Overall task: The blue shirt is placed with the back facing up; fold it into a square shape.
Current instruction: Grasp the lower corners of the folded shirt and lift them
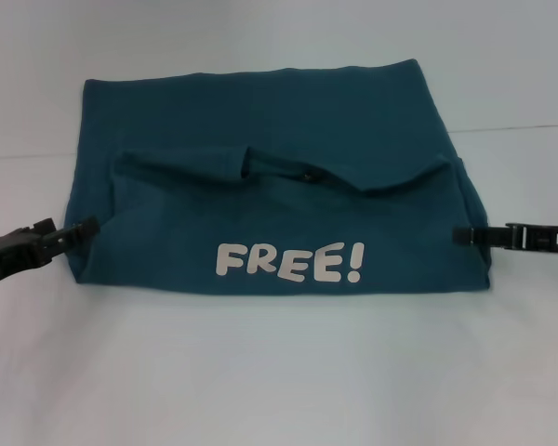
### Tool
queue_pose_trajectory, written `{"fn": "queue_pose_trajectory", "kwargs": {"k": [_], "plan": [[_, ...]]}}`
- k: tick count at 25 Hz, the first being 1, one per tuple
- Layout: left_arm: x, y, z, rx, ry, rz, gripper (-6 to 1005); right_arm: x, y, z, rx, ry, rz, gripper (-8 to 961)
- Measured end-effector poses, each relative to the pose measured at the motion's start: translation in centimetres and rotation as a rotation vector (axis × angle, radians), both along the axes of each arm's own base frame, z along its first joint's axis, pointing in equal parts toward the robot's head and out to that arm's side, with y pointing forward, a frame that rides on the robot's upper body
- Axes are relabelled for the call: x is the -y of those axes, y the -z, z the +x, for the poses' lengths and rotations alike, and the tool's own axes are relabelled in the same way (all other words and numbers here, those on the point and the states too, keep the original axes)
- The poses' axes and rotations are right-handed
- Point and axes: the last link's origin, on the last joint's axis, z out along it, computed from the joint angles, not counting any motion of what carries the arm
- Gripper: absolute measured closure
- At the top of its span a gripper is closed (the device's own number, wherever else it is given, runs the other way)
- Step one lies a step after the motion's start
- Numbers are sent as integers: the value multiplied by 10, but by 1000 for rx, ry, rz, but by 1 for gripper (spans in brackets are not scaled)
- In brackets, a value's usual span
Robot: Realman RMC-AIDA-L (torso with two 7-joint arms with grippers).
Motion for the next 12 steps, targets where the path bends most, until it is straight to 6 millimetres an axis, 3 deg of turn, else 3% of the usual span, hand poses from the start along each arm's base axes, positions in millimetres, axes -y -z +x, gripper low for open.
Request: {"fn": "queue_pose_trajectory", "kwargs": {"k": [12], "plan": [[4, 3, -3, 3, -8, -4, 102, 12, 8, 10, -11, 34, -14, 238]]}}
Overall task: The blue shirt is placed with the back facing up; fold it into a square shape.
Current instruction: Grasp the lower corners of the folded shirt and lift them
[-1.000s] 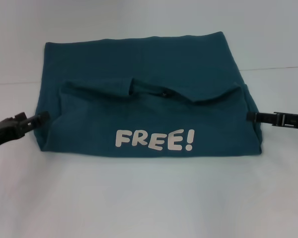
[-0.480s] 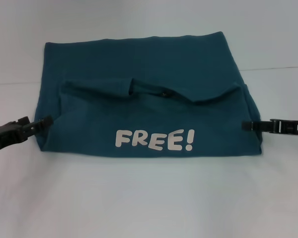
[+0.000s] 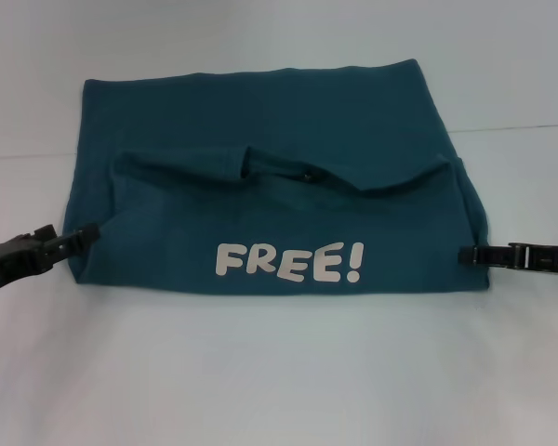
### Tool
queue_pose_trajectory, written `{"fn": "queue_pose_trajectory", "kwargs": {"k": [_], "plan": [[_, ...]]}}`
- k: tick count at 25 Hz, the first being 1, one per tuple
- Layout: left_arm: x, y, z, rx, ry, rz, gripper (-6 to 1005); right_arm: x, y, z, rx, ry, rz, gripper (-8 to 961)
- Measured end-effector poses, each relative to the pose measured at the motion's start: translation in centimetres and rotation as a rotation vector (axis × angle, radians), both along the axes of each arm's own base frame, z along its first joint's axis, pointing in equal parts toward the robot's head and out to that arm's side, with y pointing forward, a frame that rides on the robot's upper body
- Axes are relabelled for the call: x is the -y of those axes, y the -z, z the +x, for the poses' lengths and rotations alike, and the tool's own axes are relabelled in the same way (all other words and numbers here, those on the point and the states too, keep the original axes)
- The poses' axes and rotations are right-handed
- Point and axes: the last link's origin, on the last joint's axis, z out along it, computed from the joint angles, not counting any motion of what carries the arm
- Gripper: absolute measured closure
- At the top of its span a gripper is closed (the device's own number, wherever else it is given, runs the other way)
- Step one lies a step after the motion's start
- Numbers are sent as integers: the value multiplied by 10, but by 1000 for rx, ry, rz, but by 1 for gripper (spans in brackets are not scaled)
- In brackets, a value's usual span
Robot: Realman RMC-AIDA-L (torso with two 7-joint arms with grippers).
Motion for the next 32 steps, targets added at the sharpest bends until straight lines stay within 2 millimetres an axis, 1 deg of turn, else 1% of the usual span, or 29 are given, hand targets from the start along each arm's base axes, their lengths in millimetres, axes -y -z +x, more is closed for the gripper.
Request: {"fn": "queue_pose_trajectory", "kwargs": {"k": [5, 12, 25, 30, 32], "plan": [[0, 0, 0, 1, -1, -1, 105, -2, 8, -4, -1, -4, 2, 269], [0, 0, 0, 2, -1, -1, 109, 0, 16, -4, -5, 2, -5, 325], [0, 1, 0, 3, -4, -2, 117, 0, 16, -3, -14, 11, 14, 427], [2, 3, -2, -6, -5, -14, 120, 1, 16, -2, -8, 5, 15, 669], [2, 3, -2, -8, -6, -17, 121, 2, 15, -1, -9, 0, 18, 735]]}}
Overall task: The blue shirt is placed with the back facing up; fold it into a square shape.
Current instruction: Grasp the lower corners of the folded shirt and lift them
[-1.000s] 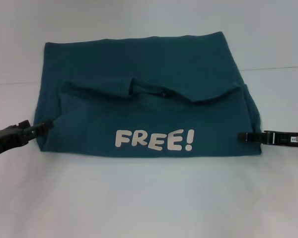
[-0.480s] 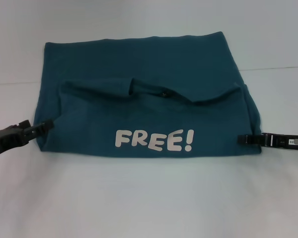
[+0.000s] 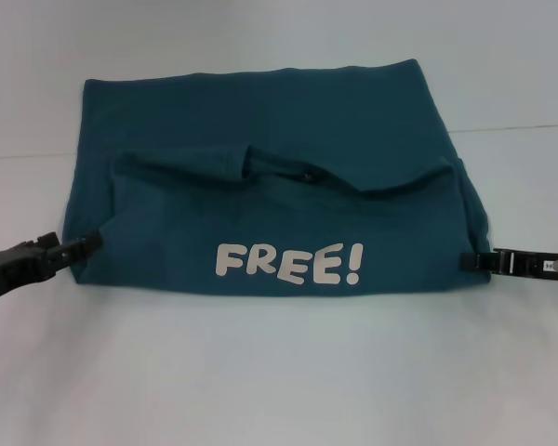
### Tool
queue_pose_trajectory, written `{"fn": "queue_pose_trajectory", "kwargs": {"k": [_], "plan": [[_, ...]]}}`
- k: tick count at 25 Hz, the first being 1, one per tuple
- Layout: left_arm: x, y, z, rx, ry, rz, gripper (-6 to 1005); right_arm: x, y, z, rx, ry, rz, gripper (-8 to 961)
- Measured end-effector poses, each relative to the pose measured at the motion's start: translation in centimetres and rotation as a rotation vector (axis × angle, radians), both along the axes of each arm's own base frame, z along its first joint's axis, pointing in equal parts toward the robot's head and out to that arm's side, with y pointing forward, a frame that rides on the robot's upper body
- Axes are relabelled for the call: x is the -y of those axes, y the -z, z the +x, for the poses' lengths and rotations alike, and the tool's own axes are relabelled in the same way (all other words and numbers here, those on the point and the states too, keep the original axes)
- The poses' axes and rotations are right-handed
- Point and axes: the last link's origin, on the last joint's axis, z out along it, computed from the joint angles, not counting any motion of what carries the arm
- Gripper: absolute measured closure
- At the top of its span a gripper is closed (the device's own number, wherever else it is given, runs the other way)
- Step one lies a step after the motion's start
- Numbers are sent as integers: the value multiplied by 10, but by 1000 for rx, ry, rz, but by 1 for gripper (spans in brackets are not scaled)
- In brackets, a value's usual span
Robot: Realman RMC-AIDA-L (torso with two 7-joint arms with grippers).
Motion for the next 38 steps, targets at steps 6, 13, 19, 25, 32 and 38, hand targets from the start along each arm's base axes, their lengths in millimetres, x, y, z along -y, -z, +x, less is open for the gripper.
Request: {"fn": "queue_pose_trajectory", "kwargs": {"k": [6, 13, 19, 25, 32, 38], "plan": [[0, 1, -2, -15, -8, -5, 125, 1, -2, -1, -15, -24, 11, 878], [-2, 2, -6, -64, -10, 0, 129, 4, -1, -5, -40, -45, -2, 897], [-11, 21, 0, -172, 3, -43, 133, 7, -2, -6, -75, -49, 10, 896], [-19, 30, 4, -238, 4, -48, 137, 7, -4, -7, -90, -53, 14, 896], [-27, 31, 10, -257, 16, -39, 141, 8, -3, -7, -91, -49, 16, 897], [-31, 37, 16, -291, 42, -58, 144, 8, -2, -6, -94, -46, 18, 897]]}}
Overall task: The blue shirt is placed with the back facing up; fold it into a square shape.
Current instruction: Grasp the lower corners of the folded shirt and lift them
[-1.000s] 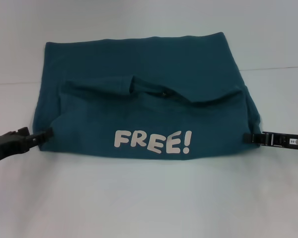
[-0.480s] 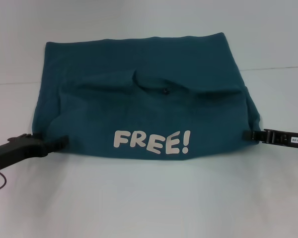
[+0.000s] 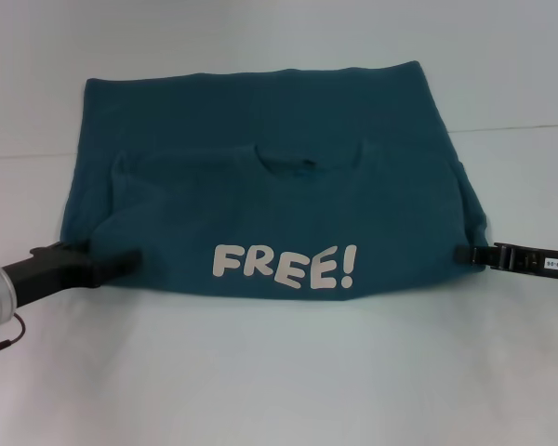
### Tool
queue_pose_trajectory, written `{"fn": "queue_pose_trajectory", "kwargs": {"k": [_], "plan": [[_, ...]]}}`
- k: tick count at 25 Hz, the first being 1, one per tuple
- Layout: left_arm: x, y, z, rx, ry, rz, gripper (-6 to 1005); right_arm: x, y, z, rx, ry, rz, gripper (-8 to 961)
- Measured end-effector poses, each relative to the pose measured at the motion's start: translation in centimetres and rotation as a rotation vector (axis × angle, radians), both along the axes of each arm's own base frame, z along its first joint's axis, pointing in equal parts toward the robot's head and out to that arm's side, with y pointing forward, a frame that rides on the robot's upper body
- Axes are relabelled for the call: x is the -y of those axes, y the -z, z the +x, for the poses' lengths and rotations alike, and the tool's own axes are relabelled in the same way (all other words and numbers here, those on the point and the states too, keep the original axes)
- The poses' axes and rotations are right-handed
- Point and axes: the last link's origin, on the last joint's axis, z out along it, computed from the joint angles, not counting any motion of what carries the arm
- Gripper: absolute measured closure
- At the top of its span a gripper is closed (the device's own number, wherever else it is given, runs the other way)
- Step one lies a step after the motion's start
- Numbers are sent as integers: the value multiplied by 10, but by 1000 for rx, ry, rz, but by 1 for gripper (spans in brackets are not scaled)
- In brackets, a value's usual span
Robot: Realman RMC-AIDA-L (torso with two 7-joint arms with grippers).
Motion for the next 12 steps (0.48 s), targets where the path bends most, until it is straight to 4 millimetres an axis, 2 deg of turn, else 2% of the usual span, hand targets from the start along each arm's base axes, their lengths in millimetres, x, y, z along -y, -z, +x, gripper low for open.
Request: {"fn": "queue_pose_trajectory", "kwargs": {"k": [12], "plan": [[2, 7, 0, -47, 10, -28, 152, 1, 1, 0, -3, 1, -3, 896]]}}
